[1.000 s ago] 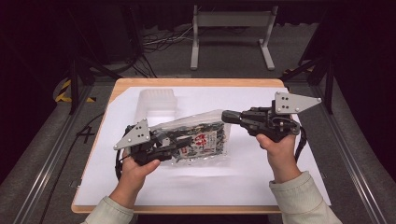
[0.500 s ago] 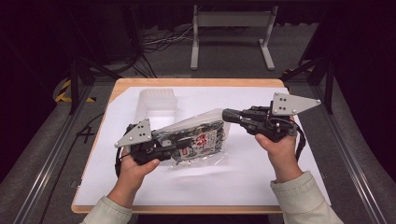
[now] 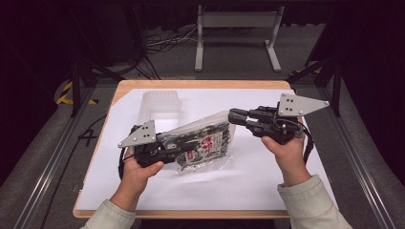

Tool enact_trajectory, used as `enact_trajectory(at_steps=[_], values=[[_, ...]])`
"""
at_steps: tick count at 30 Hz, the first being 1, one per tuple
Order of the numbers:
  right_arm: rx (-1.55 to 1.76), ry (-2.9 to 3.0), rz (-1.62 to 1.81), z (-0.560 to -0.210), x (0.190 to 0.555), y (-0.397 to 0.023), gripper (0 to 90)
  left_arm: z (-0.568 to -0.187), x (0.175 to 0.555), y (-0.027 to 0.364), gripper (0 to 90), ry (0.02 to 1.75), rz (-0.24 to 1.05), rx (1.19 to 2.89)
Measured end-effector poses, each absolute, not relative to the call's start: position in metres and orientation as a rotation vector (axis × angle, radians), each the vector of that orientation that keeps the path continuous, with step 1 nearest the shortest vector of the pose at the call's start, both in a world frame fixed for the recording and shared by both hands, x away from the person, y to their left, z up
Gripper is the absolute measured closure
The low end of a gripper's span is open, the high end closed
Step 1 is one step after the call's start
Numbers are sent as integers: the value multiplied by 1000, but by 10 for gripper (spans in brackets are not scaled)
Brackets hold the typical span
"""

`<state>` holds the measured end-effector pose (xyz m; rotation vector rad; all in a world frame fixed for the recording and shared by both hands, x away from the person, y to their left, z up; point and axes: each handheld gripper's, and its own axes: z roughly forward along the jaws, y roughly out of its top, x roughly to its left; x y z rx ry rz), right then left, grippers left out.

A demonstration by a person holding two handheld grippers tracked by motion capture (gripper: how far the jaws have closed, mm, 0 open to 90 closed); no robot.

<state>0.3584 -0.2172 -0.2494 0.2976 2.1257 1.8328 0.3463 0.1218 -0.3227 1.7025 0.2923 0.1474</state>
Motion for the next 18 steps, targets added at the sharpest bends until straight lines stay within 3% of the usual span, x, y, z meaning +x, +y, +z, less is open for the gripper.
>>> enact_trajectory(at_steps=[2, 3, 8, 18], values=[[308, 2118, 1823, -249, 358, -218, 762, -321, 347, 121, 719, 293, 155, 1706], [338, 2069, 1820, -247, 356, -223, 703, -318, 348, 120, 720, 296, 174, 1713], [394, 2007, 1809, -243, 354, -239, 647, -314, 353, 118, 721, 307, 179, 1709], [496, 1980, 1736, -256, 356, -261, 609, -297, 365, 118, 720, 351, 188, 1670]])
